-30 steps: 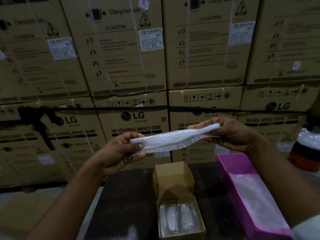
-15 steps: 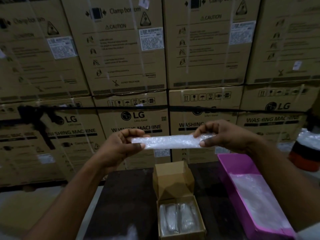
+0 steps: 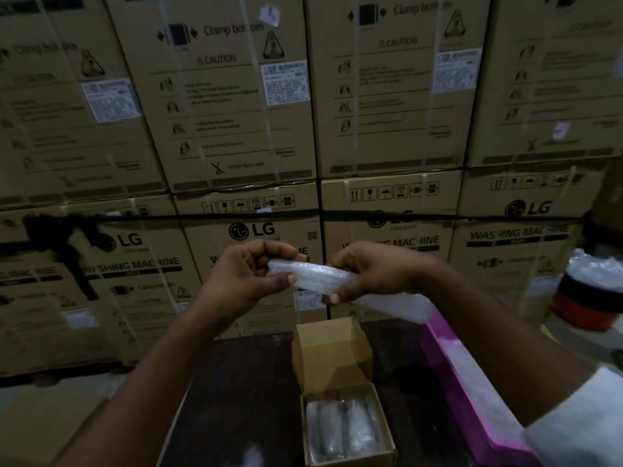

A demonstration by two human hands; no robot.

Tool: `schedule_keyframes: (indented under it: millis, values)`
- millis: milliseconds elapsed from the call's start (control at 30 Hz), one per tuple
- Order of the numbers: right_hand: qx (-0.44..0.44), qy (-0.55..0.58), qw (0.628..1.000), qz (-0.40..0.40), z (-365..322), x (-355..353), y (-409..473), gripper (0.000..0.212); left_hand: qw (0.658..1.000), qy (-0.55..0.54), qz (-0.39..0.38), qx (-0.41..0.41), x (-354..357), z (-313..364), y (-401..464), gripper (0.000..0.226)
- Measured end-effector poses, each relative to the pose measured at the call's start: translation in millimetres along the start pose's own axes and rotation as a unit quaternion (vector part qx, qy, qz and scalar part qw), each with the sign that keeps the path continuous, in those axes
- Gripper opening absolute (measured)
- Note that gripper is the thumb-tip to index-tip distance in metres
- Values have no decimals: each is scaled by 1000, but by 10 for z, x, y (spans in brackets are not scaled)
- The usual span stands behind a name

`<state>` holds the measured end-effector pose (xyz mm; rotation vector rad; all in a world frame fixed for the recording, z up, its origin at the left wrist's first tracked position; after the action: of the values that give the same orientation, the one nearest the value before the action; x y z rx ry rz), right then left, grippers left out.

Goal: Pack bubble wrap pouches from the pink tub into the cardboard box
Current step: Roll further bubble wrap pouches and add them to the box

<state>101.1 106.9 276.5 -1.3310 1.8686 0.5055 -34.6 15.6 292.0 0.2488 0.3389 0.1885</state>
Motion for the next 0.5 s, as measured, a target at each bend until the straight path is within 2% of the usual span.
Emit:
schedule_keyframes:
  millis: [133,333,500]
  values:
    - [29,4,1000,-10,205,-44,-107,12,998,-55,29,-28,-201,-140,-69,33]
    - [14,57,996,-61,330,-29,-199,6,985,-147,44,-81,-309,-395,-154,38]
    - [23,79,994,-69,398,-12,-197,6,978,-181,28,-105,-282,-453,-143,42]
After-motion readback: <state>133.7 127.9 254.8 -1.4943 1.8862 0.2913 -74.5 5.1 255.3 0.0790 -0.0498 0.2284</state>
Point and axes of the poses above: each hand's wrist, its own y-axis towards the middle knuckle, its own x-axis out of the palm, z = x × y, the point moved 8 cm from there along y, towards the middle knuckle, and after that the axes turned 5 degrees about -z, right-handed, at the moved point
